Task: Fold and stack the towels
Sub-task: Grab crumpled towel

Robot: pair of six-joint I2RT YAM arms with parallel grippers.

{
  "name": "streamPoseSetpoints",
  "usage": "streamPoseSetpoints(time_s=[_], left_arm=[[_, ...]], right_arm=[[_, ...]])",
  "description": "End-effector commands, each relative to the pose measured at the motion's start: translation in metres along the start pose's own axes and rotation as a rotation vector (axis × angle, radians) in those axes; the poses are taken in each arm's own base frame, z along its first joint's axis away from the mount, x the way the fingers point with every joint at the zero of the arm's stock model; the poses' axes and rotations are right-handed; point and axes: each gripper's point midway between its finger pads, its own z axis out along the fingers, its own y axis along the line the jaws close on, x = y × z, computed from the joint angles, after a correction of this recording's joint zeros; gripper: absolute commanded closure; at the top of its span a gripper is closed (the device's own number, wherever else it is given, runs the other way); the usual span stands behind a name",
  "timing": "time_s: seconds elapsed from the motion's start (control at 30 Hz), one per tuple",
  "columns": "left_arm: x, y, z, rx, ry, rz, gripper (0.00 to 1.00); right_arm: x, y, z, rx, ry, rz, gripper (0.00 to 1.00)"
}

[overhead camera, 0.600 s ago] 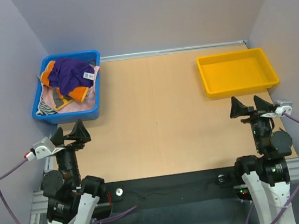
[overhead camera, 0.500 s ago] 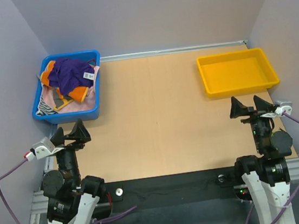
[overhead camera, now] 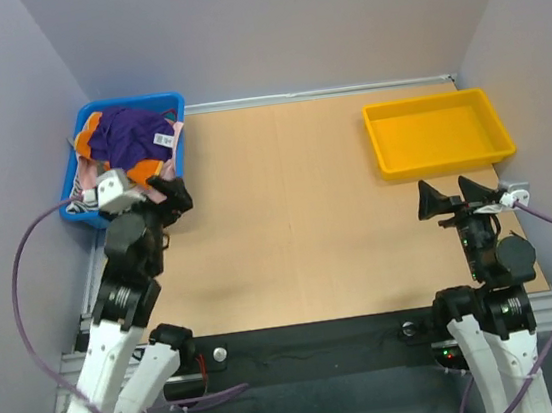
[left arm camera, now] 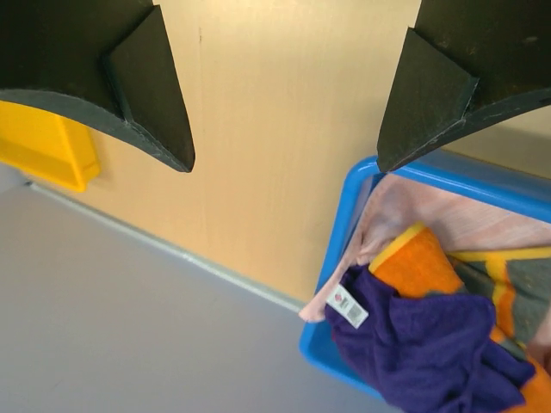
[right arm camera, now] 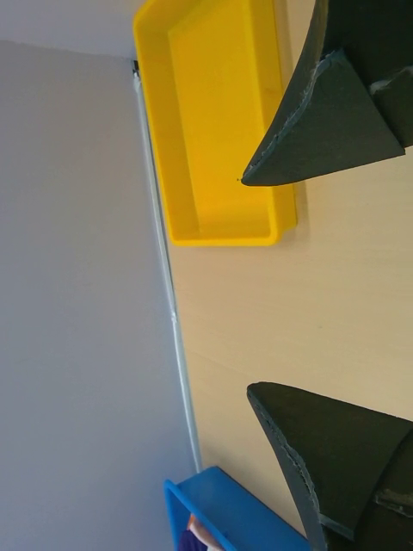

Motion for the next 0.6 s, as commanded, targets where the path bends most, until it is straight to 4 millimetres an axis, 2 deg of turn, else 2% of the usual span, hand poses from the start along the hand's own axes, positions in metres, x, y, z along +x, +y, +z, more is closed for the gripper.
streamPoseSetpoints(time_s=[0.0,0.03,0.07,0.1,0.13,0.17,0.2,0.23,0.27,0.3,0.33,0.37,0.4,0.43,0.47,0.57], left_arm=[[-0.01,-0.024,0.047,-0.06,0.062,-0.023,0.01],[-0.01,-0.025,0.057,-0.085,0.078,-0.019,0.01],[0.006,-0.022,0.078,-0.132,0.136,0.004,0.01],[0.001,-0.014,0.091,-0.167,0.138,-0.004,0.01],[-0.016,-0.02,0.101,-0.167,0.117,-0.027,0.01],[-0.008,-0.008,0.12,-0.214,0.143,-0.024,0.01],[-0.012,-0.001,0.13,-0.242,0.134,-0.031,0.01],[-0.032,0.012,0.142,-0.287,0.086,-0.045,0.01],[-0.034,0.021,0.151,-0.32,0.078,-0.044,0.01],[-0.025,0.035,0.166,-0.373,0.098,-0.029,0.02],[-0.041,0.044,0.177,-0.394,0.066,-0.03,0.02],[-0.03,0.055,0.193,-0.428,0.094,-0.018,0.03],[-0.043,0.057,0.203,-0.435,0.07,-0.021,0.03],[-0.041,0.058,0.211,-0.439,0.075,-0.015,0.04],[-0.039,0.084,0.223,-0.5,0.079,-0.013,0.05],[-0.049,0.103,0.242,-0.539,0.054,-0.022,0.08]], right_arm=[[0.005,0.002,0.002,-0.002,0.008,0.02,0.0],[0.007,0.003,0.002,-0.008,0.013,0.02,0.0],[0.007,0.004,0.002,-0.01,0.012,0.022,0.0],[0.006,0.004,0.002,-0.012,0.01,0.024,0.0],[0.008,0.005,0.001,-0.017,0.013,0.026,0.0],[0.007,0.007,0.001,-0.025,0.009,0.029,0.0],[0.007,0.007,0.0,-0.023,0.006,0.032,0.0],[0.008,0.009,-0.001,-0.033,0.009,0.038,0.0],[0.008,0.01,-0.001,-0.034,0.006,0.041,0.0],[0.008,0.01,-0.001,-0.037,0.005,0.047,0.0],[0.006,0.011,-0.003,-0.041,-0.005,0.055,0.0],[0.007,0.012,-0.003,-0.045,-0.003,0.062,0.0],[0.006,0.013,-0.004,-0.05,-0.007,0.065,0.0],[0.006,0.014,-0.004,-0.054,-0.007,0.065,0.0],[0.006,0.015,-0.005,-0.059,-0.009,0.067,0.0],[0.008,0.015,-0.005,-0.056,-0.006,0.07,0.0]])
